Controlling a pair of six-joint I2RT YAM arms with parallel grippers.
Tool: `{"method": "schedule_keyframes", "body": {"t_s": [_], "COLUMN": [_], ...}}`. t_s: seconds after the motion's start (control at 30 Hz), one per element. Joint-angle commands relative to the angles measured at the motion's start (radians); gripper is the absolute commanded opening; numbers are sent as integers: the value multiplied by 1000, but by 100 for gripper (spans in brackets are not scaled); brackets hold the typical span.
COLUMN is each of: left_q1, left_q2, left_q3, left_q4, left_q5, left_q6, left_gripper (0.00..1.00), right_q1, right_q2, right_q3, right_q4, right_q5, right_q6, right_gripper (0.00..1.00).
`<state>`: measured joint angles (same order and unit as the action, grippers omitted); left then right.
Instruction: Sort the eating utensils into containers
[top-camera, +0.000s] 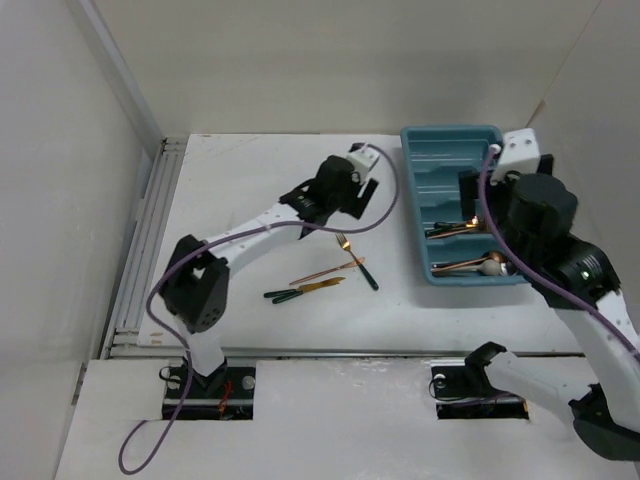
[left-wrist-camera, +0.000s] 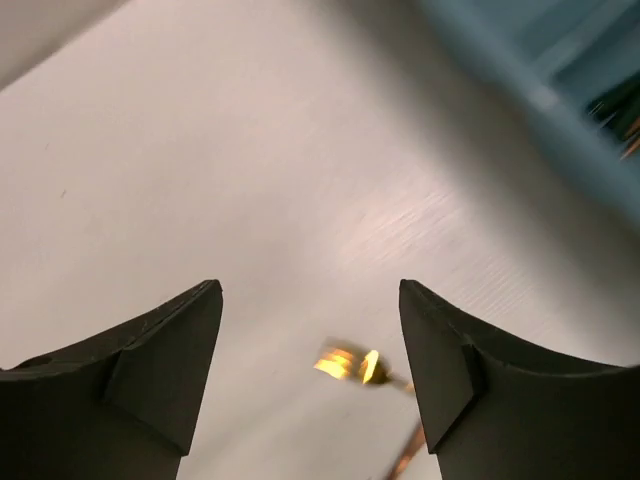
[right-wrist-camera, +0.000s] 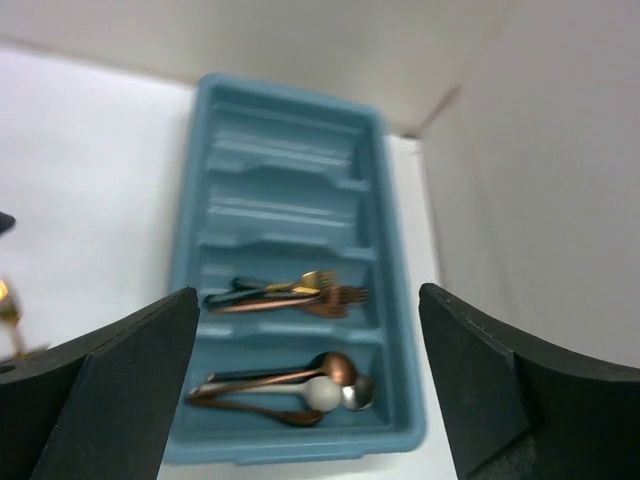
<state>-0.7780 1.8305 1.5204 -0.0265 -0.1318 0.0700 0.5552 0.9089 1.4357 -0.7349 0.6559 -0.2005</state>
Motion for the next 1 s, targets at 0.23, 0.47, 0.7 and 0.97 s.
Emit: {"method": "schedule_keyframes", "body": {"t_s": [0.23,0.47,0.7,0.97], "left_q1": [277,423,490,456], "left_q2": [-385,-554,-586,-666], "left_q3": [-511,-673,-686,-680], "left_q4": [-77,-124,-133,-128], "left_q5": [29,-31,-20,-20], "left_q6": [-51,-118,-108,-90], "left_gripper": [64,64,64,64], "right_q1": [47,196,259,236], "right_q2": [324,511,741,901], "right_q3": [-167,-297,-259,-232], "right_q4": [-40,83,178,187], "right_q5": [-581,-590,-540,-475], "right_q6": [113,207,271,306], "right_gripper": [95,87,80,69]}}
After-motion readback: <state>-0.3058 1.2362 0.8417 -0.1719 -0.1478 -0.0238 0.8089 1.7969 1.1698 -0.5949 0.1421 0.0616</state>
